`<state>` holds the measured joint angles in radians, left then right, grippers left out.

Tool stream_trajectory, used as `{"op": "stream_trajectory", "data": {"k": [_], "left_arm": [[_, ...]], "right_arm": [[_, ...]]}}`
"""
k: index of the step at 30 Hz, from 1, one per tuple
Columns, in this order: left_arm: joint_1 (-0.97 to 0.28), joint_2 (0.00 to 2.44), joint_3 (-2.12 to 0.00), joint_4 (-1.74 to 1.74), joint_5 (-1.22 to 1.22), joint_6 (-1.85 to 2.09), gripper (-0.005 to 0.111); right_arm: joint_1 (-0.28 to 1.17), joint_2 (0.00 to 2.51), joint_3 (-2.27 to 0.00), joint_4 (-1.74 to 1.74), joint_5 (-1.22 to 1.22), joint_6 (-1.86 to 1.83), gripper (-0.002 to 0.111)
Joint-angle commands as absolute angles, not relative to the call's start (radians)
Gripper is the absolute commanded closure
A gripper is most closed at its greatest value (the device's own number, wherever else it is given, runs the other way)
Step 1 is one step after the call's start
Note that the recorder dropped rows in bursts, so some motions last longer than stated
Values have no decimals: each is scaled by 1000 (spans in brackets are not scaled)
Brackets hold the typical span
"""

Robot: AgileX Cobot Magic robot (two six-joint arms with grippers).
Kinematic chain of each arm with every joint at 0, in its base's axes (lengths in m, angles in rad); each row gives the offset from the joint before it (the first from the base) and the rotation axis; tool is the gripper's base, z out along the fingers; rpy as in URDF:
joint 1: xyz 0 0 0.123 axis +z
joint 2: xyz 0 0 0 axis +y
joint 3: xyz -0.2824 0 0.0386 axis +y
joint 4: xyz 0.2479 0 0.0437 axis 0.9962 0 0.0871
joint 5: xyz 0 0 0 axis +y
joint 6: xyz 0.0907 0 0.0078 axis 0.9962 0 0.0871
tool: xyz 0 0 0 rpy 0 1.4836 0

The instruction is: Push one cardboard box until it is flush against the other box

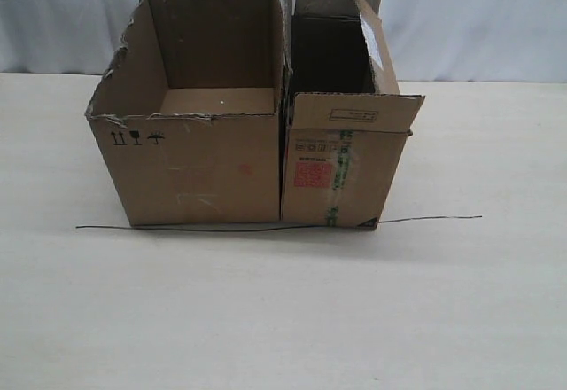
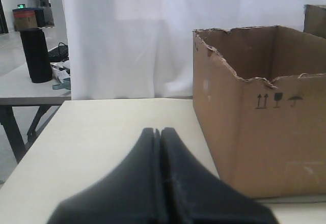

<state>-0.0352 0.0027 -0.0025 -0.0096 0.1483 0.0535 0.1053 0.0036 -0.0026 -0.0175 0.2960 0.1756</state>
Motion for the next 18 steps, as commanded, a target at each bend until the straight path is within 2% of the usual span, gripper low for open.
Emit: {"op": "stream_trajectory", "data": {"k": [1, 18], "left_arm": [[-35, 0, 0, -9, 144, 50, 107], [-35, 0, 0, -9, 144, 50, 107]], "right_arm": [[46, 0, 0, -15, 298, 140, 103], [48, 0, 0, -10, 312, 62, 103]]}}
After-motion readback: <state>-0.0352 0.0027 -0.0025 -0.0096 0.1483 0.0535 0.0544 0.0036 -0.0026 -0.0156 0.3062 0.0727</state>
